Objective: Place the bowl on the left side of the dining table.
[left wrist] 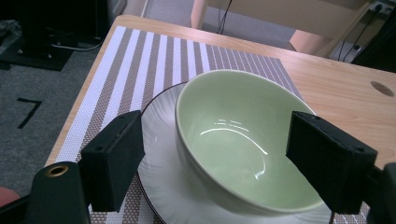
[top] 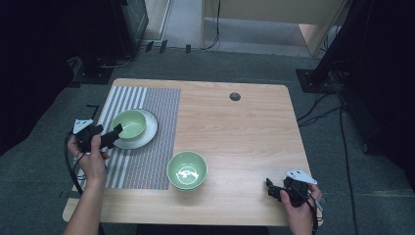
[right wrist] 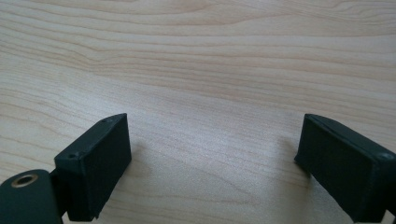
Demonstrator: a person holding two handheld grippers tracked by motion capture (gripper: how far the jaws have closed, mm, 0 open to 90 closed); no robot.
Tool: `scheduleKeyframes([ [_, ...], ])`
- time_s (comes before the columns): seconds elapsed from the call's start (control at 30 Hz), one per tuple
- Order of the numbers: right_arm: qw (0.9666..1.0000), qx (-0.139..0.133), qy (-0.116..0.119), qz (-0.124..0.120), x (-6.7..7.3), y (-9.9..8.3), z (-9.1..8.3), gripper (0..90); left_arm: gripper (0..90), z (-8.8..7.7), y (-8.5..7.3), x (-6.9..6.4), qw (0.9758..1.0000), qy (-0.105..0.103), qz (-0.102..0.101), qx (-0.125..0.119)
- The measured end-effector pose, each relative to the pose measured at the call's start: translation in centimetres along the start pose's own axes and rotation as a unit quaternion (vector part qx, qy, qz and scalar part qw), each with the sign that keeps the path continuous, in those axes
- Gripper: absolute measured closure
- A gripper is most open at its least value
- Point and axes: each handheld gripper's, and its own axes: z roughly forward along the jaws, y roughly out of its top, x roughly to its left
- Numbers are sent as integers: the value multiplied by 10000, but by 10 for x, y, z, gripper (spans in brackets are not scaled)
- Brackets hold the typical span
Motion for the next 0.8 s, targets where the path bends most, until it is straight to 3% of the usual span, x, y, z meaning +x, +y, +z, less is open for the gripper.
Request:
scheduleKeyframes([
  [0.4,9999,80,-85,108,-1,1,1,35,183,-13,-7,-6,9997,-92,203,-50],
  [0.8,9998,103,-138,136,-1,1,2,10,183,-31,-18,-1,9995,-59,307,-69],
])
